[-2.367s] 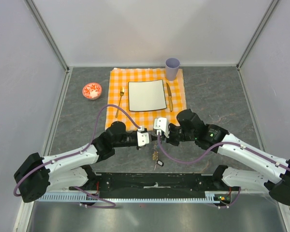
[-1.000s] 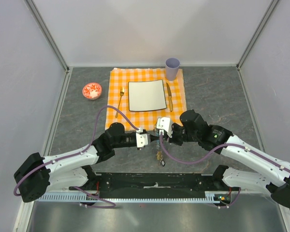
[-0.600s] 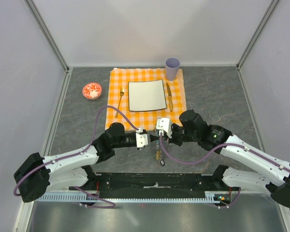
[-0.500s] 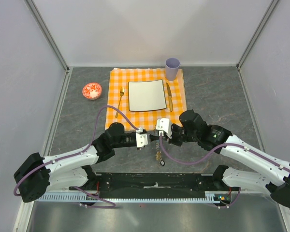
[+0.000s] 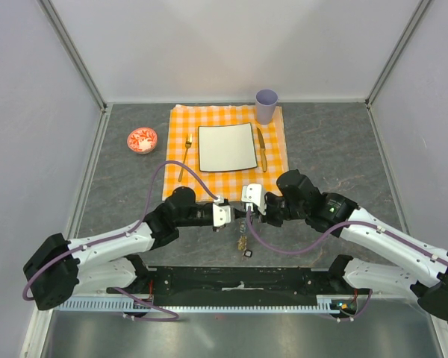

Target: Put the keys on the keyring

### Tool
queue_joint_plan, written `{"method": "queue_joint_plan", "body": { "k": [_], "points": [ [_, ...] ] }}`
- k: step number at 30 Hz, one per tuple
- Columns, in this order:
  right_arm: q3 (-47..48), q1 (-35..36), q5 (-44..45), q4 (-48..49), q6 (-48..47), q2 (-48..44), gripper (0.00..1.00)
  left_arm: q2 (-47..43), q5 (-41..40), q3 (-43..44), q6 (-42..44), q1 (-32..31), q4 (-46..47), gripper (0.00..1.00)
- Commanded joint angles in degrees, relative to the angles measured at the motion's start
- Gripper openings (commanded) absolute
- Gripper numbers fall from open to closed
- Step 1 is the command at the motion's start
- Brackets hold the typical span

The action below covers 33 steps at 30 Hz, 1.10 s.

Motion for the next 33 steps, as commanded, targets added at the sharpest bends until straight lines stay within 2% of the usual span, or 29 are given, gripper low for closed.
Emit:
{"method": "queue_joint_plan", "body": {
  "k": [1, 20, 29, 33],
  "points": [
    [3.2, -0.2, -2.1, 4.0, -0.5, 0.1, 0.0, 0.7, 3.0, 4.0, -0.1, -0.3, -1.0, 0.02],
    [3.7, -0.1, -0.9, 5.8, 0.0, -0.7, 0.0, 4.2, 3.5, 9.8, 2.0, -1.0, -11.6, 0.02],
    [3.4, -0.3, -2.2, 5.4, 0.3, -0.5, 0.0, 4.2, -0.5, 10.3, 0.8, -1.3, -12.3, 0.02],
    [3.3, -0.2, -2.8, 4.6, 0.3, -0.3, 0.0, 4.1, -6.5, 10.2, -1.9, -1.3, -10.9, 0.02]
  ]
}}
